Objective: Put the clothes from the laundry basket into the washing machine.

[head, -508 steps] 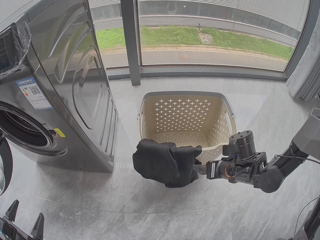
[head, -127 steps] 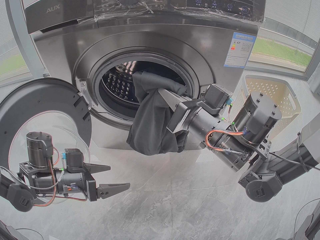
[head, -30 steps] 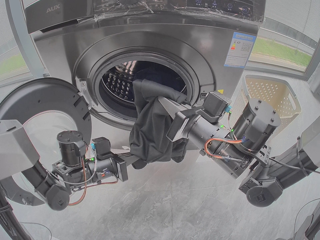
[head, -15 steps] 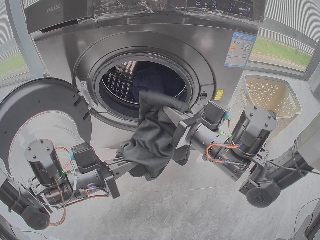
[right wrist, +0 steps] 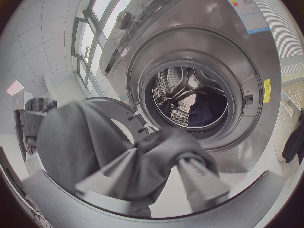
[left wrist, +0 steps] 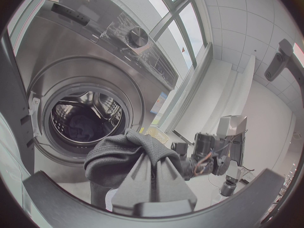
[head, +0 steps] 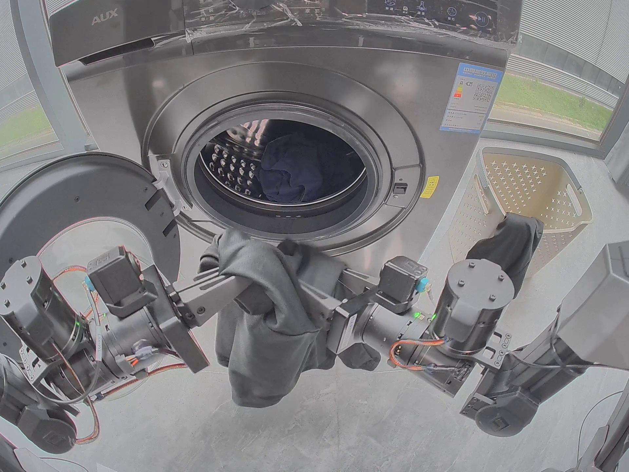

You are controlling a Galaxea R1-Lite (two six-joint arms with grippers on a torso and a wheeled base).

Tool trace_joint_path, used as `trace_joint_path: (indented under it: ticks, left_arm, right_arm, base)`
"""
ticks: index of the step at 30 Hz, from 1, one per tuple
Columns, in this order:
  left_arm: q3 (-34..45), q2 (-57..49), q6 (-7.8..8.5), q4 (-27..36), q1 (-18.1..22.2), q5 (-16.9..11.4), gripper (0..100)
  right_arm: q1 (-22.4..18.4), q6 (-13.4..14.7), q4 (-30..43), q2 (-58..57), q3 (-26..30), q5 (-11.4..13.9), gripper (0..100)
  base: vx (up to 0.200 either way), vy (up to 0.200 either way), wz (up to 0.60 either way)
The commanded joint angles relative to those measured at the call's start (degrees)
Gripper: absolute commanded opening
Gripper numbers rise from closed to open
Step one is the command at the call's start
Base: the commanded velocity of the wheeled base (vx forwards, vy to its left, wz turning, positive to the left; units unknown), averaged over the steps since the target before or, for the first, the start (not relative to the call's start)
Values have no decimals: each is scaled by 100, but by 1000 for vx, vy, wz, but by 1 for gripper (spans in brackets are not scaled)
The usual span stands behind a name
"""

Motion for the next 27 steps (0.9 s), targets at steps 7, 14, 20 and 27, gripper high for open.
trace_joint_path:
  ticks: [7, 14, 20, 27]
  left_arm:
    - [-564, 351, -6, -49, 60, 749, 0]
    - [-811, 597, -23, -216, 77, 1083, 0]
    - [-846, 773, -6, -295, 218, 1250, 0]
    - [-854, 808, -6, -295, 236, 1250, 0]
  right_arm:
    - [64, -279, 36, 245, 590, 53, 100]
    - [11, -306, 27, 245, 906, 36, 100]
    - [-42, -438, -52, 218, 897, 36, 100]
    - [72, -446, -201, 306, 405, 36, 100]
  base:
    - [0, 0, 0]
    - [0, 0, 0]
    - [0, 0, 0]
    - [0, 0, 0]
